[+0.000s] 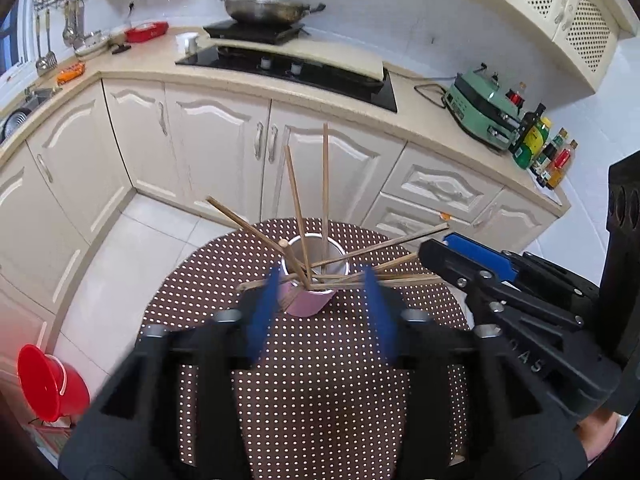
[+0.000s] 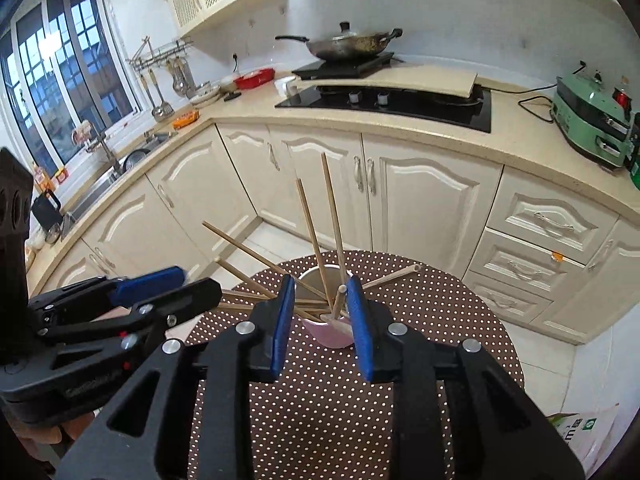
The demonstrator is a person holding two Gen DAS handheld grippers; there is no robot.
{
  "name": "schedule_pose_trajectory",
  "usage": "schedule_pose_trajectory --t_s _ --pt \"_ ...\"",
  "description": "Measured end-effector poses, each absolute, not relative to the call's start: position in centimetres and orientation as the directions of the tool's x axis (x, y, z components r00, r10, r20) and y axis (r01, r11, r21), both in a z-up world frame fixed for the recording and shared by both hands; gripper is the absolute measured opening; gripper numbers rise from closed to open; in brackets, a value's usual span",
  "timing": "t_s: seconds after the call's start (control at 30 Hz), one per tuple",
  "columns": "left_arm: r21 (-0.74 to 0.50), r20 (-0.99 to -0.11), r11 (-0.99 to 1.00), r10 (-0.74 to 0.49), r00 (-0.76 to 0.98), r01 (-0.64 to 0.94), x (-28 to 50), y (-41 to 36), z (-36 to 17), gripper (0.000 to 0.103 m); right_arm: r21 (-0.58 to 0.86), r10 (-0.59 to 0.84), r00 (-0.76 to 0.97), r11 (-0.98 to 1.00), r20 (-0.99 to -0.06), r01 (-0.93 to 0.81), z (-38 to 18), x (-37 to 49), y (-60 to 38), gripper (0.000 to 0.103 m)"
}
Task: Organize utensils
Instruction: 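Open both tools to release the chopsticks and pull back from the cup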
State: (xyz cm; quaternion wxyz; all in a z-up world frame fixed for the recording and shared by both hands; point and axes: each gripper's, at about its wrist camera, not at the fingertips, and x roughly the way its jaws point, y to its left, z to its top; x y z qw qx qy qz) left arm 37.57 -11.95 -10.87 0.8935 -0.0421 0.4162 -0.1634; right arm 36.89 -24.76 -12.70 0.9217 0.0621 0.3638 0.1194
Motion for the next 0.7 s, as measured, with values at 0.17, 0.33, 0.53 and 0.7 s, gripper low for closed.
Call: schedule_pose_trajectory --t_s 0.17,0.33,0.53,0.7 --pt "-0.185 -0.695 0.946 -0.317 0.645 0.265 35.3 -10.9 -8.9 0.056 0.199 0.247 0.749 0.968 -0.615 -0.155 -11.0 34.3 -24.5 0.026" --pt "-0.164 -0.656 0.952 -0.301 0.692 0.259 32.4 -9.3 -7.0 0.069 0.2 0.24 0.78 0.968 -0.578 -0.15 -9.4 31.7 -23.8 0.026" --pt "-0.136 -0.61 0.962 -0.269 0.745 0.235 28.7 -7.3 -5.5 0.078 0.194 0.224 0.811 0.971 -0.541 -0.139 -8.1 27.8 -22.7 0.028" --pt "-0.114 -0.582 0.971 -0.238 0.778 0.212 25.3 -5.9 -4.9 0.083 0.177 0.196 0.834 0.977 -0.516 -0.119 -7.6 24.4 -22.3 0.03"
